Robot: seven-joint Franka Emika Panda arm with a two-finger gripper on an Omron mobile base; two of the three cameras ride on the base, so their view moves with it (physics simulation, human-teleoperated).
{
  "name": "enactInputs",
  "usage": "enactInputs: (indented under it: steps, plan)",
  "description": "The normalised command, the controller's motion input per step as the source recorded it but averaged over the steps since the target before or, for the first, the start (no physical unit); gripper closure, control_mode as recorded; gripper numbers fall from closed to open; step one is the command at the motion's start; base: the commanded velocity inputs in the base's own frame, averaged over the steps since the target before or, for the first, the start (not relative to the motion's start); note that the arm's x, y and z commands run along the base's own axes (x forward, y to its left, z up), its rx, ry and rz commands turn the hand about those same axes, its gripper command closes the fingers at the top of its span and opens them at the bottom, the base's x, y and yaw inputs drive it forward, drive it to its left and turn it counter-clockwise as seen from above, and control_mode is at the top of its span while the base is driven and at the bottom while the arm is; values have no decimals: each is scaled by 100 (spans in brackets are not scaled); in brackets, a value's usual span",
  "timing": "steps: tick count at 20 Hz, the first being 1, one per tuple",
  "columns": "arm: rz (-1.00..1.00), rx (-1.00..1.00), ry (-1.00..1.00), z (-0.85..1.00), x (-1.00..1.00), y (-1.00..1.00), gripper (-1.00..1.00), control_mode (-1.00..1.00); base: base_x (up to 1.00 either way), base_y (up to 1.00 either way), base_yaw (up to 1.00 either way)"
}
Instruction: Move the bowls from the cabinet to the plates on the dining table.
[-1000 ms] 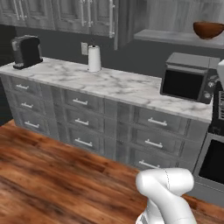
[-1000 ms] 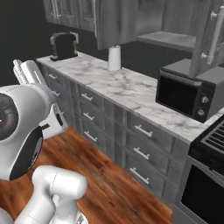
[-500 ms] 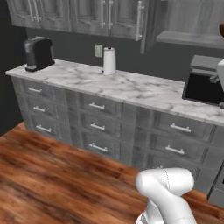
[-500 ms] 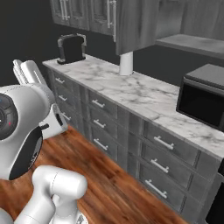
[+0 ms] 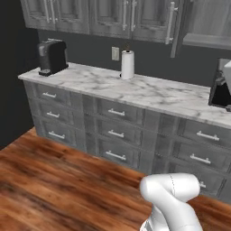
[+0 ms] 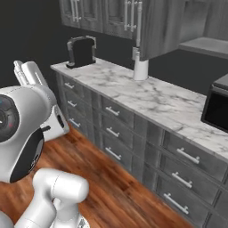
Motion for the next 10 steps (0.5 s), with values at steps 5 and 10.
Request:
enactInputs:
  steps: [5,10]
  plan:
    - [0,0,0,0,0,0,-100,100,2,44,-9]
    - [0,0,0,0,0,0,-100,100,0,1,-25]
